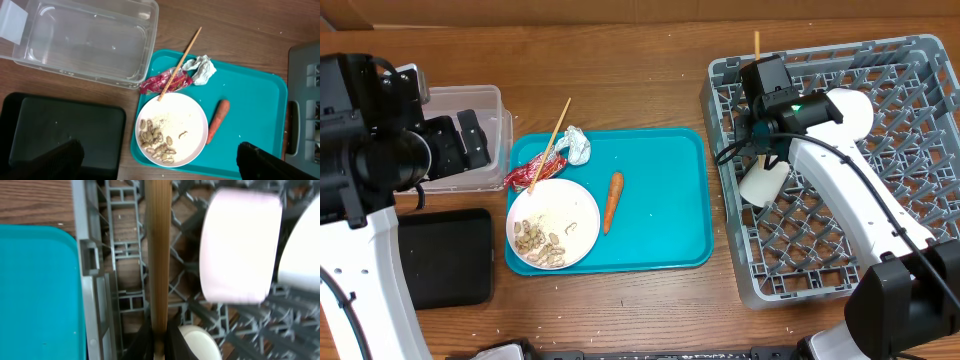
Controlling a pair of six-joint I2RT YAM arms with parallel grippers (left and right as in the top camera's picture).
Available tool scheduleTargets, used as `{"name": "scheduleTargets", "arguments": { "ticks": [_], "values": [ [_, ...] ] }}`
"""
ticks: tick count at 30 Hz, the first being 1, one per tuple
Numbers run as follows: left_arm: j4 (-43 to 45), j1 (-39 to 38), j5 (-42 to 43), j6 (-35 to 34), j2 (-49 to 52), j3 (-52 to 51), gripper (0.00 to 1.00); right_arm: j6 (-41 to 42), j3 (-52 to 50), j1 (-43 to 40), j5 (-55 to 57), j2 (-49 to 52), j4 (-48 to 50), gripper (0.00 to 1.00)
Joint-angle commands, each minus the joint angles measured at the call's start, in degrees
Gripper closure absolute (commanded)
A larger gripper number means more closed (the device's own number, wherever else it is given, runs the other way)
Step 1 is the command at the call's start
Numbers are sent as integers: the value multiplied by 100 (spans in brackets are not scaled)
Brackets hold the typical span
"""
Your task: Sort waste into correct bins and load items into the dishwasher
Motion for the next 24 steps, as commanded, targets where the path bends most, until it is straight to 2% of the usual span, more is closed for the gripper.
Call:
{"name": "scheduleTargets", "arguments": {
  "ticks": [1,5,6,7,8,14,17,20,24],
  "values": [
    [11,22,-59,4,94,-15,0,-476,61,70,87,7,81,96],
    [11,22,-59,4,197,-15,0,-490,26,170,31,205,81,95],
    [11,22,-59,4,214,-15,0,-487,9,168,33,256,72,89],
    [11,22,-59,4,236,-15,0,-487,0,168,31,302,17,77],
    [9,22,-59,4,256,-15,0,-479,0,168,24,354,-22,75],
    [11,22,-59,4,345,-15,0,-334,142,433,9,133,-155,67],
    [11,22,-59,4,382,-15,0,-44,417,743,-420,-151,-103,64],
    [11,22,-59,4,393,-15,0,632,673,1106,-1394,-310,267,63],
    [11,22,-59,4,393,-15,0,2129,667,1639,-2457,-199,1467,60]
  ]
}}
